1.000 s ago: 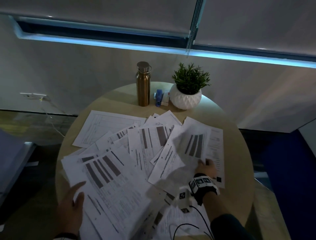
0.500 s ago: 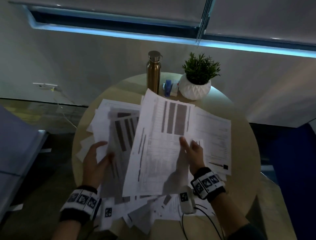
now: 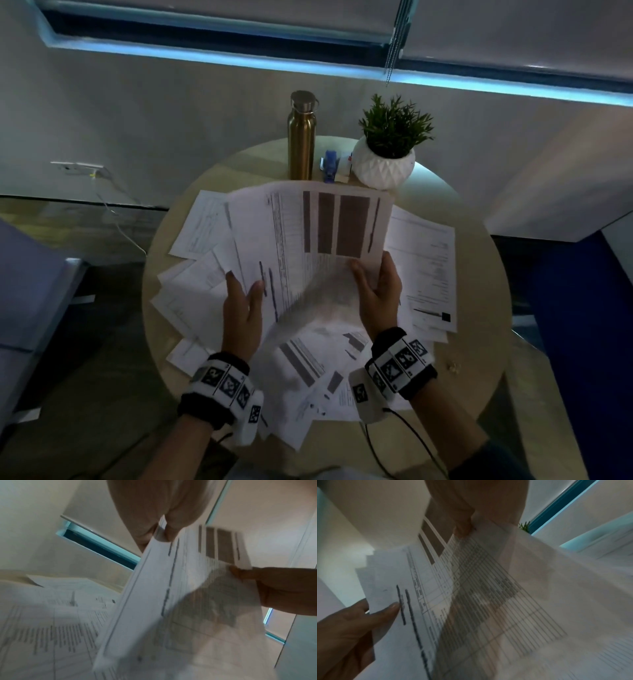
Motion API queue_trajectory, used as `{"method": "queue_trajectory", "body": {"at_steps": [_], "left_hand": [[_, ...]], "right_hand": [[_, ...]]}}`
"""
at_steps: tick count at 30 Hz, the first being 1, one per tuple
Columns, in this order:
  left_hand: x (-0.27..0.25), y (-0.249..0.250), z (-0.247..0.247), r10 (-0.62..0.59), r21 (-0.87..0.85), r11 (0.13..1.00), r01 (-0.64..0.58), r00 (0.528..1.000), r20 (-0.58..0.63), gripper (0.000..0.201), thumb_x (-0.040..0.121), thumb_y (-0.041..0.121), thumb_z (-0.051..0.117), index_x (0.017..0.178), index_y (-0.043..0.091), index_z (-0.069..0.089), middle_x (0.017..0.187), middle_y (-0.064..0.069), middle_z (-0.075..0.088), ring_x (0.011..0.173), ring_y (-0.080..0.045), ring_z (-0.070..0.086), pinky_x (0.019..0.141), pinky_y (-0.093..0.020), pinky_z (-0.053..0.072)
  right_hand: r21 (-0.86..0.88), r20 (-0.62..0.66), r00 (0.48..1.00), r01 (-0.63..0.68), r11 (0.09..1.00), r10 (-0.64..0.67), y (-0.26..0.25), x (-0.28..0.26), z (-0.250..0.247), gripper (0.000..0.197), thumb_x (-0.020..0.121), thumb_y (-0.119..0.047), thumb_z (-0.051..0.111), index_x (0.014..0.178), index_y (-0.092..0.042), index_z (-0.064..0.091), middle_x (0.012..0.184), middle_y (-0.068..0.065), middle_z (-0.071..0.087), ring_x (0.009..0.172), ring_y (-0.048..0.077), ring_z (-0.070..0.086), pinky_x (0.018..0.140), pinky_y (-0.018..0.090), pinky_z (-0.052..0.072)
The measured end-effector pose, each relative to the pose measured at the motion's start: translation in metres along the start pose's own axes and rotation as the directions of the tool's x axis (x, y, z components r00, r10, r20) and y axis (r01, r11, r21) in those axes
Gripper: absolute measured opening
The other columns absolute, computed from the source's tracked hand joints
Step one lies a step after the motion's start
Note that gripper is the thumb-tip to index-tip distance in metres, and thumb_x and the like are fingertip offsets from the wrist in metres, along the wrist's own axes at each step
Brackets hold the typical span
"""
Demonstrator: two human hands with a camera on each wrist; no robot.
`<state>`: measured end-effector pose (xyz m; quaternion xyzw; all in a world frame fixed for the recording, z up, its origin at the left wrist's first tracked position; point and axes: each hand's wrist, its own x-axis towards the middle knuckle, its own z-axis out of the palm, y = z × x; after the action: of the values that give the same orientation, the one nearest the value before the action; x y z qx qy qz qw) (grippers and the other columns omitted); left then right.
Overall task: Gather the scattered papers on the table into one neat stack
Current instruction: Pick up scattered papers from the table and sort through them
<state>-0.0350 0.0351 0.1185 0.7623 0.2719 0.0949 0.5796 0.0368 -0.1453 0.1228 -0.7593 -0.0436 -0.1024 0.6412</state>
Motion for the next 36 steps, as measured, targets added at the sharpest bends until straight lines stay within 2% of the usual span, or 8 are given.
{"method": "queue_trajectory", "body": {"at_steps": [6, 8, 11, 15, 19, 21, 26, 36], "left_hand": [[-0.002, -0.03, 0.013, -0.041, -0.058, 0.997, 0.047, 0.995, 0.092, 0.074, 0.092, 0.015, 0.051, 0.147, 0.015, 0.001, 0.138, 0.015, 0.003, 0.131, -0.005, 0.017, 0.109, -0.022, 0.022], [0.005, -0.032, 0.007, -0.051, -0.046, 0.998, 0.052, 0.998, 0.031, 0.075, 0.091, 0.018, 0.053, 0.147, 0.015, 0.003, 0.145, 0.013, 0.004, 0.133, -0.003, 0.01, 0.111, -0.02, 0.016], [0.018, -0.045, -0.02, -0.076, -0.09, 0.994, 0.065, 0.988, -0.136, 0.071, 0.089, 0.027, 0.057, 0.147, 0.022, 0.016, 0.155, -0.003, 0.023, 0.14, -0.02, 0.024, 0.116, -0.044, 0.023], [0.018, -0.077, -0.08, -0.214, -0.092, 0.977, 0.193, 0.897, -0.388, 0.052, 0.086, 0.051, 0.051, 0.13, 0.025, 0.043, 0.131, -0.011, 0.052, 0.118, -0.031, 0.052, 0.101, -0.052, 0.041], [-0.008, -0.104, -0.132, -0.224, -0.098, 0.974, 0.202, 0.842, -0.491, 0.041, 0.097, 0.026, 0.044, 0.131, 0.004, 0.042, 0.127, -0.019, 0.051, 0.115, -0.035, 0.05, 0.101, -0.051, 0.039], [-0.025, -0.122, -0.151, -0.284, -0.092, 0.957, 0.274, 0.832, -0.476, 0.042, 0.094, 0.022, 0.049, 0.13, 0.0, 0.043, 0.13, -0.027, 0.05, 0.118, -0.043, 0.049, 0.101, -0.054, 0.039], [-0.044, -0.139, -0.17, -0.258, -0.046, 0.957, 0.287, 0.766, -0.588, 0.04, 0.085, 0.009, 0.061, 0.124, 0.008, 0.05, 0.132, -0.019, 0.052, 0.122, -0.037, 0.048, 0.105, -0.053, 0.036], [-0.045, -0.141, -0.163, -0.257, -0.077, 0.963, 0.26, 0.783, -0.567, 0.045, 0.085, 0.011, 0.062, 0.127, 0.003, 0.047, 0.131, -0.023, 0.051, 0.121, -0.04, 0.047, 0.105, -0.059, 0.035]], "right_hand": [[-0.214, 0.247, 0.936, -0.2, 0.956, 0.251, 0.04, -0.02, 0.005, 0.025, 0.091, -0.004, 0.053, 0.114, -0.016, 0.051, 0.097, -0.02, 0.056, 0.086, -0.014, 0.057, 0.087, 0.029, 0.054], [-0.226, 0.234, 0.947, -0.168, 0.96, 0.22, 0.038, -0.015, 0.008, 0.013, 0.093, -0.007, 0.05, 0.103, -0.013, 0.056, 0.088, -0.015, 0.059, 0.079, -0.011, 0.058, 0.077, 0.026, 0.055], [-0.129, 0.24, 0.955, -0.145, 0.981, 0.173, 0.018, -0.006, 0.019, 0.015, 0.098, -0.016, 0.043, 0.096, -0.011, 0.057, 0.078, -0.005, 0.061, 0.067, -0.002, 0.058, 0.061, 0.016, 0.048], [-0.187, 0.28, 0.881, -0.34, 0.922, 0.382, 0.027, -0.01, 0.037, 0.026, 0.096, -0.029, 0.048, 0.105, -0.006, 0.055, 0.09, 0.008, 0.066, 0.076, 0.017, 0.062, 0.062, 0.02, 0.047], [-0.815, 0.31, 0.668, -0.18, 0.551, 0.677, 0.069, -0.039, 0.059, 0.091, 0.066, -0.061, 0.07, 0.132, -0.009, 0.035, 0.134, 0.01, 0.04, 0.123, 0.031, 0.04, 0.098, 0.048, 0.04], [-0.901, 0.297, 0.673, -0.039, 0.433, 0.677, 0.078, -0.055, 0.07, 0.104, 0.06, -0.068, 0.069, 0.136, -0.01, 0.028, 0.14, 0.011, 0.03, 0.127, 0.033, 0.031, 0.102, 0.054, 0.034], [-0.912, 0.334, 0.724, 0.086, 0.4, 0.604, 0.087, -0.061, 0.084, 0.084, 0.067, -0.052, 0.073, 0.132, -0.023, 0.029, 0.135, 0.01, 0.033, 0.121, 0.033, 0.034, 0.095, 0.053, 0.037], [-0.868, 0.467, 0.49, 0.094, 0.488, 0.736, 0.084, -0.034, 0.094, 0.076, 0.07, -0.023, 0.077, 0.132, -0.025, 0.033, 0.123, 0.005, 0.056, 0.117, 0.028, 0.051, 0.107, 0.059, 0.022]]}}
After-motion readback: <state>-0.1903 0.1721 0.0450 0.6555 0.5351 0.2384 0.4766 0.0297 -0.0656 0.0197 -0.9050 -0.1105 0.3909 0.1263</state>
